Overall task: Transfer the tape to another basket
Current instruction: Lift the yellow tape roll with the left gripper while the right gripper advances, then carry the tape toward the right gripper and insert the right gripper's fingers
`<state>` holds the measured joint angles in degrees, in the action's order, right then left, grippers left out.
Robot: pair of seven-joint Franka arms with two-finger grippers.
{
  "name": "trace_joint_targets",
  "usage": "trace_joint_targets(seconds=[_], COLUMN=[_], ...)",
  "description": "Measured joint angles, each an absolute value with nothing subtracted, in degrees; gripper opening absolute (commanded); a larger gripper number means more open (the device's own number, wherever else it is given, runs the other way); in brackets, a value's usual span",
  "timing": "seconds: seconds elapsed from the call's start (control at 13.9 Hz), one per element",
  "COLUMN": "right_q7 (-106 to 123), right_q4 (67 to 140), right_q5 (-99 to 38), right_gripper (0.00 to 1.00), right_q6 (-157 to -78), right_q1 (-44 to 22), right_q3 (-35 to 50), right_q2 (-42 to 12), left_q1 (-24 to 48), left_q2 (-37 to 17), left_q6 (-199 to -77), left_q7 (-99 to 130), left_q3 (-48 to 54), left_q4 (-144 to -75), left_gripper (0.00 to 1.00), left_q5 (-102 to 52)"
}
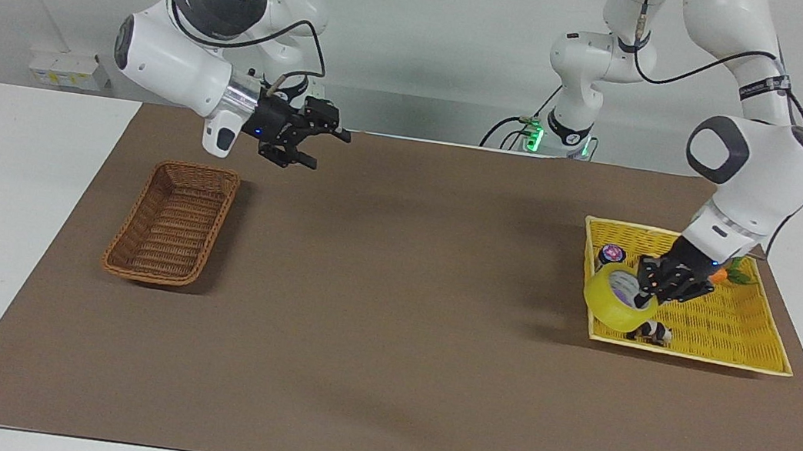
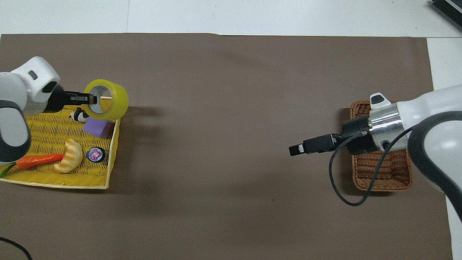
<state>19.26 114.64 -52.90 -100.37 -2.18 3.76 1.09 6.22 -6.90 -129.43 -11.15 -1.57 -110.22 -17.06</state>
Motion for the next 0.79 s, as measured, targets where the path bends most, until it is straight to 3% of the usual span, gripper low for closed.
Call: trace_joint_targets(seconds=[0.79], right_q7=[33.46], right_q4=[117.37], right_q5=[-74.15], right_gripper=[1.00], right_q6=[-120.50], right_q1=[-14.82], right_q3=[3.93], right_q2=[-8.43], left_q1=[26.84], left_q2=[-7.02], left_q6=[-137.17], left_q7=[15.35], left_q3=[-1.63], left_q4=[-111.92], left_gripper=[0.00], left_q5=[-17.08])
